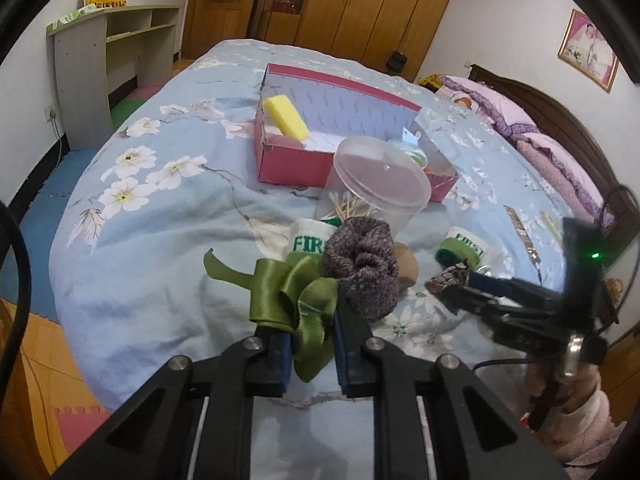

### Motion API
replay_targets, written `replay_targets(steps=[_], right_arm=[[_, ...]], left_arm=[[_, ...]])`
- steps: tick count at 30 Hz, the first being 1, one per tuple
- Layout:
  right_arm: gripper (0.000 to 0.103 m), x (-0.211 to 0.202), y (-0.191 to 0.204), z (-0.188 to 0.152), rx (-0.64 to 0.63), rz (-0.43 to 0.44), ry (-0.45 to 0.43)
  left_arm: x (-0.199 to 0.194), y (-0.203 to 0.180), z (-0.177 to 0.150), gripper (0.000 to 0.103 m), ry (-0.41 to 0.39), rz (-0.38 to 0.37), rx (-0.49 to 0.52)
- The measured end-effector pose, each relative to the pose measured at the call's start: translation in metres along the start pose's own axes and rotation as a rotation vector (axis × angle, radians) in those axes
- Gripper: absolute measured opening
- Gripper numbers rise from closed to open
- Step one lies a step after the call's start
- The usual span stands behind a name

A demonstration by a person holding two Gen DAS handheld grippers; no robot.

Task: Organize soft objects
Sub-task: 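Grasp the green satin ribbon bow with the left tool while the right tool grasps the patterned pouch, then carry the green ribbon and patterned pouch in both tools over the pink box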

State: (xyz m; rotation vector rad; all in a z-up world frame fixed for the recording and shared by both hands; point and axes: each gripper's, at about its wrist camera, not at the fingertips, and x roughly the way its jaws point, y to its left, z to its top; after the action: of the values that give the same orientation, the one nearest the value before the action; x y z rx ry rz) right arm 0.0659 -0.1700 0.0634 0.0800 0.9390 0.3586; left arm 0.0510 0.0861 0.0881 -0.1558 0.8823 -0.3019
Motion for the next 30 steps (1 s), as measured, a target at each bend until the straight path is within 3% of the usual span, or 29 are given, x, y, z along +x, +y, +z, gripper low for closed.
replay_targets(steps=[5, 8, 12, 30], right_arm=[[0.056, 0.005, -0.003, -0.001, 0.017, 0.004, 0.000], [0.042, 0.004, -0.003, -0.002, 0.002, -0.019, -0.015], [0.037, 0.000, -0.005, -0.003, 0.005, -0.008, -0.026], [0.036, -0.028, 0.013, 0.010, -0.065, 0.007, -0.100]], left_arm=[[-0.007, 0.000, 0.002, 0.016, -0.019, 0.015, 0.004], [-0.014, 0.000, 0.004, 0.016, -0.040, 0.024, 0.009], [-0.022, 0.000, 0.009, 0.016, -0.062, 0.038, 0.016], [-0.034, 0.005, 0.043, 0.016, -0.122, 0.097, 0.036]])
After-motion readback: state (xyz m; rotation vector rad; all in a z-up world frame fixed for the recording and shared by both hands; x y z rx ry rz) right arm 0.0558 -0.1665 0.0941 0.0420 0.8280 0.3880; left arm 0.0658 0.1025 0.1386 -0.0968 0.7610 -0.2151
